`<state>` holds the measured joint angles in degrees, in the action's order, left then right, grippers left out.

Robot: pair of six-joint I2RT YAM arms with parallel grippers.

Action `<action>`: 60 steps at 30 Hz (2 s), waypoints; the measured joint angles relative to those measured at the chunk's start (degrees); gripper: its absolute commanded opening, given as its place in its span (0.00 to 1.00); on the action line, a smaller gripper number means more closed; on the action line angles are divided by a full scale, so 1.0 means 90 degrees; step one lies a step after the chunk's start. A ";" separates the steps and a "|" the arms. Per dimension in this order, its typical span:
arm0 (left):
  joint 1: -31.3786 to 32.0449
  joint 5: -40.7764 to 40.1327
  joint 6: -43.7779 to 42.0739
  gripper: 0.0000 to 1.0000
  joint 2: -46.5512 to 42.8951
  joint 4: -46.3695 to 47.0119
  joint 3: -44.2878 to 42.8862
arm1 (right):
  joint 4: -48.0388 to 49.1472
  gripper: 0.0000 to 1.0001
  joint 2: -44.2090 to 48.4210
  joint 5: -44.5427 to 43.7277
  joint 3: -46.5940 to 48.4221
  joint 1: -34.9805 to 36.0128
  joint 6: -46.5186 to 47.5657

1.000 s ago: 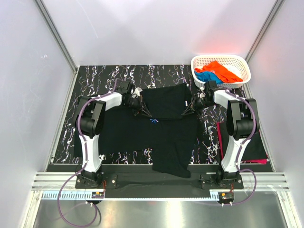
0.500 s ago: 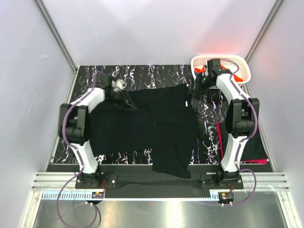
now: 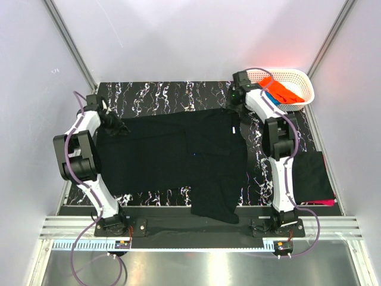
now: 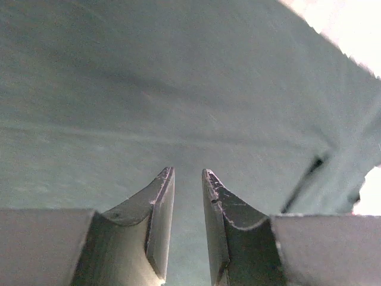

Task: Fold and stack the t-shirts
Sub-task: Fold the tshirt

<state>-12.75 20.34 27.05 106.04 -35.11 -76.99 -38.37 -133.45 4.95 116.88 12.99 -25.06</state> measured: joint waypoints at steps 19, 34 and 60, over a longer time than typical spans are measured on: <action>-0.0882 -0.0304 0.0316 0.30 0.1719 0.0386 -0.1219 | -0.0486 0.47 -0.1974 -0.0695 0.2596 0.0185 0.0260; -0.1035 0.0498 0.0321 0.31 0.3026 0.0415 -0.3135 | -0.0425 0.52 -0.3211 -0.0636 0.4631 0.0068 0.0469; 0.0634 -0.0041 0.0294 0.99 -0.5651 0.0211 0.3079 | -0.0551 1.00 0.2980 -0.0262 -0.1722 0.0957 0.0029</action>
<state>-7.05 19.97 29.69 55.18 -33.21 -49.28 -43.33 -106.63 2.59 101.38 21.61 -24.80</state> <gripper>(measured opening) 0.985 0.994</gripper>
